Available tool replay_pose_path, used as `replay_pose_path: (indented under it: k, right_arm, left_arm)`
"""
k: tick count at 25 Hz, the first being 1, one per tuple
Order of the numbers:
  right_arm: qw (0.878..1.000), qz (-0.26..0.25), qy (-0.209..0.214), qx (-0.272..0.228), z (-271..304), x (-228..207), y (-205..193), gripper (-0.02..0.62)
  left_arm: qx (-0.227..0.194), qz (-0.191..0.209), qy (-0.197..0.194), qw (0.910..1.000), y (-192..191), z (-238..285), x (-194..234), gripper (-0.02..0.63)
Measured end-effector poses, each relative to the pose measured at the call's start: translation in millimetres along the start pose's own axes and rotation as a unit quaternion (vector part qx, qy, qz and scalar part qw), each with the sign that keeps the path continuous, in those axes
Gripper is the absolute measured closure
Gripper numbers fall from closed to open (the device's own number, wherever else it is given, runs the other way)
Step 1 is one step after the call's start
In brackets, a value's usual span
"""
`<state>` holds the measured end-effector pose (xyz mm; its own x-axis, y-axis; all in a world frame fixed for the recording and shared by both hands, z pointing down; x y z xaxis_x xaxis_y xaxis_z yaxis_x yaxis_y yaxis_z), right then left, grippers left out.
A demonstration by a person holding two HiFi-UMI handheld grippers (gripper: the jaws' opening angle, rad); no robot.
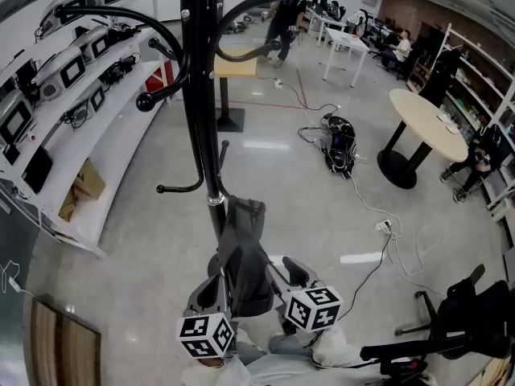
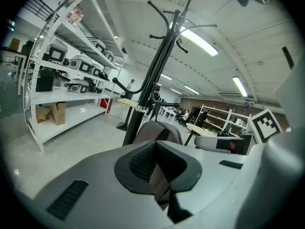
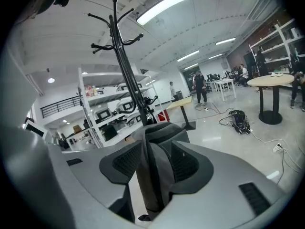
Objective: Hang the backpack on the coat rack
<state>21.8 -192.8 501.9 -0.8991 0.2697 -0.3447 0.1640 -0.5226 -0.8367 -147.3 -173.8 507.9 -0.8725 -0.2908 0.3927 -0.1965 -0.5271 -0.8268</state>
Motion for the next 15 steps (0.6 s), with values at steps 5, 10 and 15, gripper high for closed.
replay_pose_path:
  k: [5,10,15]
  right_arm:
    - [1.0,-0.013,0.015,0.004,-8,-5,-3,0.503]
    - [0.999,-0.027,0.038,0.012,-25,-11,-8,0.54]
    - [0.997,-0.037,0.058,0.024,-49,-29,-18,0.555]
  left_arm:
    - [-0.011,0.0,0.018,0.9998,-4,-6,-14,0.603]
    - [-0.013,-0.006,0.036,0.9992,-19,-17,-38,0.603]
    - [-0.014,-0.012,0.054,0.9984,-45,-27,-74,0.603]
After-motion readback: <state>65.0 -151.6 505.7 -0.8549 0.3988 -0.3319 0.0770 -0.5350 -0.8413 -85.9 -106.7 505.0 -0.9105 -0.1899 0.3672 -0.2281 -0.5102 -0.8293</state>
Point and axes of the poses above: the fingertips, and each gripper's own axes: z forward along the fingers, x to its left, y out of its top, the point moved 3 cm from there along -z, backward along the fingers, and after that the axes turned 5 degrees about x, right-handed, at the moved point
